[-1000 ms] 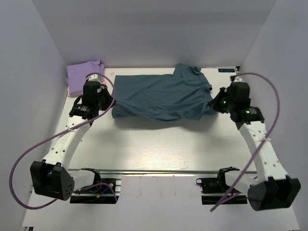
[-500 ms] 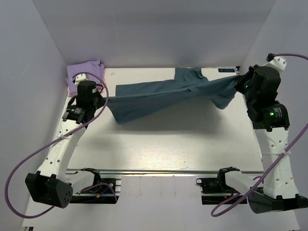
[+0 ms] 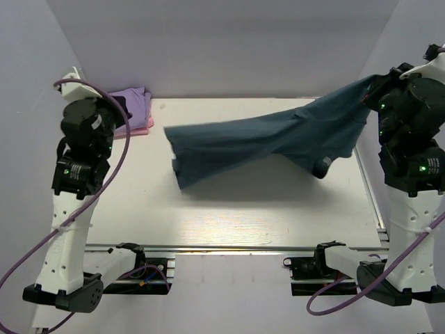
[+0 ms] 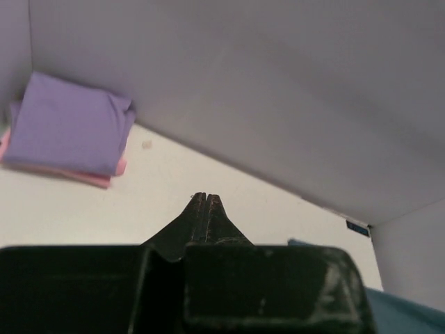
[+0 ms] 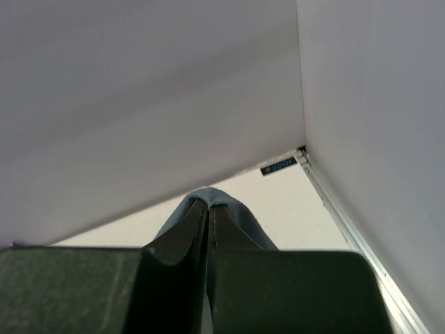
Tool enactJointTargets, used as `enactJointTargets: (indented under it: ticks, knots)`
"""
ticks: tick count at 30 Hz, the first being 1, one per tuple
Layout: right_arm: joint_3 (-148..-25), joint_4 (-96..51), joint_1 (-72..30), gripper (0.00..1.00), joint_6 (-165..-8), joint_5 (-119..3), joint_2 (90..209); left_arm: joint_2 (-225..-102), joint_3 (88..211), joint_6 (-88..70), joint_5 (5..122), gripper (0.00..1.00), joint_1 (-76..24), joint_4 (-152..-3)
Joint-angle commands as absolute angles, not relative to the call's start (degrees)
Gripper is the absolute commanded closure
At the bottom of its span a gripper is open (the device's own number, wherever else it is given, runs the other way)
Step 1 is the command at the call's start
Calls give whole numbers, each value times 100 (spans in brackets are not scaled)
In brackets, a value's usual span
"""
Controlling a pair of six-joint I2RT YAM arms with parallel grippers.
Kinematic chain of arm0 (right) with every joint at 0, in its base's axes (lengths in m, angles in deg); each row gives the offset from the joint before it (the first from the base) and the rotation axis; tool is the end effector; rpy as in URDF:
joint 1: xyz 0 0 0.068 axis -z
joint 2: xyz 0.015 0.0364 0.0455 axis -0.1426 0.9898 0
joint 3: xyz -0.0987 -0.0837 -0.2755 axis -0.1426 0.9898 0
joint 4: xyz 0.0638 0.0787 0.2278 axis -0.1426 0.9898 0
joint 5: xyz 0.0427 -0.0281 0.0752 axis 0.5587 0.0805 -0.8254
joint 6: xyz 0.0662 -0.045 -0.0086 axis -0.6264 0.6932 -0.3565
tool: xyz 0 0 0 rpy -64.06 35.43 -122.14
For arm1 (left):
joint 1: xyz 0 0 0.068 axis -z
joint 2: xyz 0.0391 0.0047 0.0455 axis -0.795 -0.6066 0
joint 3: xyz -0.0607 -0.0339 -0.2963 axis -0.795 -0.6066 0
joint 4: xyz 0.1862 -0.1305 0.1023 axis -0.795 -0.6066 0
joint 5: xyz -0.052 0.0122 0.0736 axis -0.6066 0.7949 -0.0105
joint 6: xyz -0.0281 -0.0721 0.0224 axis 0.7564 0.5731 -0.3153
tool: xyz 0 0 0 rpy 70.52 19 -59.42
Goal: Fold and stack the t-shirts
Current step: Flatten out the tshirt
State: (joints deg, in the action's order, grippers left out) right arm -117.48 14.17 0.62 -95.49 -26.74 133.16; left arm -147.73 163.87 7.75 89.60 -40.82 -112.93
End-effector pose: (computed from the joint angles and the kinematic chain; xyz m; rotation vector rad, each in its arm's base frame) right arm 0.1667 -0.0065 0.5920 0.4424 1.4319 0.0164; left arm 0.1897 -0.0177 0.5127 -0.4740 1.6122 -0.2670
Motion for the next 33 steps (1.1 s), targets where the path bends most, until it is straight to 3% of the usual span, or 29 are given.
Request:
enactJointTargets:
  ticks: [1,6,9,13,15,17,18,23,33]
  knots:
    - [-12249,902,90,100,-9137,-2544,13053,-14453,16924,366,8876,100,-4105,-11253]
    - [-12346,673,73,100,-8987,-2728,12631,-14295,17251,260,8639,100,-4052,-11489]
    - [-11996,761,72,100,-9084,-3061,12420,-14163,16630,383,8271,100,-4052,-11403]
    - [-10740,674,72,100,-9407,-3124,12139,-14574,15996,462,7106,100,-4052,-11288]
    - [-10310,473,81,100,-9654,-3028,12078,-14881,15523,514,6123,75,-4000,-10982]
    - [-9618,323,73,100,-9961,-3036,11999,-15513,15257,515,5504,43,-4000,-10691]
    - [-9482,122,81,100,-9945,-3123,11998,-15751,15134,410,5257,2,-4000,-10542]
    - [-8603,505,90,100,-10252,-3107,12490,-16894,15063,225,4868,0,-3947,-10716]
    - [-6056,1446,55,100,-11737,-3440,13580,-17071,14623,101,4798,0,-3771,-10470]
